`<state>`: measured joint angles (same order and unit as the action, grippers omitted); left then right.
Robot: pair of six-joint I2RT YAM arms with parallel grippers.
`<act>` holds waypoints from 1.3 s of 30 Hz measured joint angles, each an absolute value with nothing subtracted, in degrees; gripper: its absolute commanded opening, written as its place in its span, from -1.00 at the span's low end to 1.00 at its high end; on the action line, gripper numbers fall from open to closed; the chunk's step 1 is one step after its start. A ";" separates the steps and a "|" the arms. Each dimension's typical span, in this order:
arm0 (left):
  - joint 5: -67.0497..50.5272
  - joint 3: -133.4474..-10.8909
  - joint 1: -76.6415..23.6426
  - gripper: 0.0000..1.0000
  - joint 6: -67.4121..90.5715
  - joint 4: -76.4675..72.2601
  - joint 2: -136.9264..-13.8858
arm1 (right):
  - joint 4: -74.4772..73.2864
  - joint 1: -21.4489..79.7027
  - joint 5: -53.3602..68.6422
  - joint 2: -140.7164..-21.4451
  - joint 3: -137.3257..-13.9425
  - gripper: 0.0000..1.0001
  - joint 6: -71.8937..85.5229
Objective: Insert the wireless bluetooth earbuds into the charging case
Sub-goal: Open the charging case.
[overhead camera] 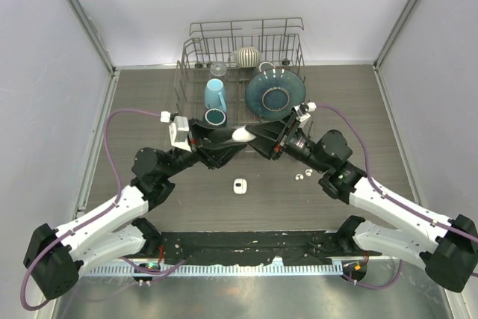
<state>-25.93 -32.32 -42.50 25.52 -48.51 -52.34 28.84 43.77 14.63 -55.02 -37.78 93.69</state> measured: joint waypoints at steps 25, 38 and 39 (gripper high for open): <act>-23.94 -32.32 -43.51 -0.10 25.23 -51.46 -54.50 | 30.83 45.82 9.50 -52.14 -35.59 -0.98 93.51; -23.53 -32.32 -43.88 -0.14 25.32 -52.10 -54.81 | 30.83 46.33 8.78 -52.16 -35.59 -0.99 93.54; -23.46 -32.32 -43.88 -0.12 25.34 -52.10 -54.81 | 30.85 46.44 8.80 -52.27 -35.59 -0.98 93.54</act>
<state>-23.46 -32.32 -43.88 25.34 -52.10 -54.81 30.85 46.44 8.80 -52.27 -35.59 93.54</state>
